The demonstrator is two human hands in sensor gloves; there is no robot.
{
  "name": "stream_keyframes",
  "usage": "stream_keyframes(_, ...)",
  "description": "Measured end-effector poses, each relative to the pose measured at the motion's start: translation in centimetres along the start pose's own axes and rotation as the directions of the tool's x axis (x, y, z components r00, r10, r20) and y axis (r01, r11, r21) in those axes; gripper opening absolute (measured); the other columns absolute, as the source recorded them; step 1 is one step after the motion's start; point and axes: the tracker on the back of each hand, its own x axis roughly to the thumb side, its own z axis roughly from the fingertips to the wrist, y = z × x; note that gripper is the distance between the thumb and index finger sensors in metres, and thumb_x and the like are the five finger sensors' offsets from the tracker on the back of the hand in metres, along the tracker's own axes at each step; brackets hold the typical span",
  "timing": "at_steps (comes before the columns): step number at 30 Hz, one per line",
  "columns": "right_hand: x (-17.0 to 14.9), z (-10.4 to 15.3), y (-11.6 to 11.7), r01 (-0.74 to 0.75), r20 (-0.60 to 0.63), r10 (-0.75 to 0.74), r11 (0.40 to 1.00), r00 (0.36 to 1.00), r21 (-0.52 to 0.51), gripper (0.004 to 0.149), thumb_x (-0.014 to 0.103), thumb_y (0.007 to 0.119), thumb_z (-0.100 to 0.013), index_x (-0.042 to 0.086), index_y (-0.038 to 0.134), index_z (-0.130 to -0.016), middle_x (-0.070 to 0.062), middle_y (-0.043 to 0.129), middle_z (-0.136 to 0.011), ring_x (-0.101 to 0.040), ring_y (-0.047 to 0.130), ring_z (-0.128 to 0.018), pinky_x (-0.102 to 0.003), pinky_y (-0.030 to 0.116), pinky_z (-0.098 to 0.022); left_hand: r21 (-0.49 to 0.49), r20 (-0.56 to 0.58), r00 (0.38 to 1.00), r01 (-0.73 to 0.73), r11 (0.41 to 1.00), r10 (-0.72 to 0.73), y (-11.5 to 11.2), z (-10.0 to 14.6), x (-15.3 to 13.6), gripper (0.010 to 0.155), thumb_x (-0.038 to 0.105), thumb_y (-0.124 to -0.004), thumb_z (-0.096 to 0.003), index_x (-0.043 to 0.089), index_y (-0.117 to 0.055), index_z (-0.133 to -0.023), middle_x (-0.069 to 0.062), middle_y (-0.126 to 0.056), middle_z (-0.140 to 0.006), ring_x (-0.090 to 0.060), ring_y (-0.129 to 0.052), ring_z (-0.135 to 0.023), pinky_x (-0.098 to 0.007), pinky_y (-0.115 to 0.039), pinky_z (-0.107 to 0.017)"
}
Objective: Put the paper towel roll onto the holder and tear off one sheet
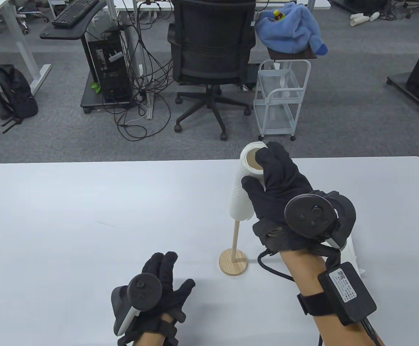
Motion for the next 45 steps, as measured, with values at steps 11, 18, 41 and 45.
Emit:
stream_keyframes(11,-1.4,1.5,2.5,0.026,-0.054,-0.023,0.998,0.998,0.053,0.068,0.045,0.071,-0.055,0.022,0.028,-0.102,-0.024,0.039,-0.106,-0.043,0.071,-0.085,-0.052,0.064,-0.064,0.015,0.009,1.000,-0.010,1.000,0.010,0.1,0.0,0.1,0.080,0.058,-0.075,-0.0470,0.034,-0.028,-0.107,-0.006,-0.025,-0.112,-0.044,-0.033,-0.107,-0.066,-0.036,-0.075)
stream_keyframes(18,-2.6,2.5,4.1,0.041,-0.096,-0.032,0.995,0.995,0.088,0.068,0.045,0.070,-0.055,0.021,0.026,-0.102,-0.024,0.038,-0.106,-0.043,0.070,-0.086,-0.052,0.063,-0.064,0.024,0.013,1.000,-0.019,1.000,0.018,0.2,0.0,0.1,0.079,0.057,-0.075,-0.0471,0.034,-0.029,-0.107,-0.006,-0.025,-0.112,-0.044,-0.034,-0.107,-0.066,-0.037,-0.075)
stream_keyframes(41,-4.4,5.3,8.5,0.023,-0.130,0.003,0.980,0.992,0.198,0.070,0.045,0.070,-0.055,0.018,0.024,-0.101,-0.023,0.039,-0.106,-0.043,0.071,-0.086,-0.053,0.063,-0.064,0.026,0.023,0.999,-0.042,0.999,0.042,0.2,0.0,0.2,0.078,0.057,-0.075,-0.0475,0.034,-0.030,-0.107,-0.007,-0.027,-0.112,-0.044,-0.037,-0.107,-0.067,-0.037,-0.075)
stream_keyframes(45,-4.7,5.8,9.3,0.025,-0.139,0.005,0.976,0.990,0.214,0.071,0.045,0.071,-0.055,0.018,0.024,-0.101,-0.023,0.039,-0.106,-0.043,0.071,-0.086,-0.053,0.063,-0.064,0.023,0.025,0.998,-0.051,0.998,0.051,0.2,0.0,0.2,0.078,0.057,-0.075,-0.0474,0.034,-0.030,-0.107,-0.007,-0.027,-0.112,-0.043,-0.037,-0.107,-0.066,-0.038,-0.075)
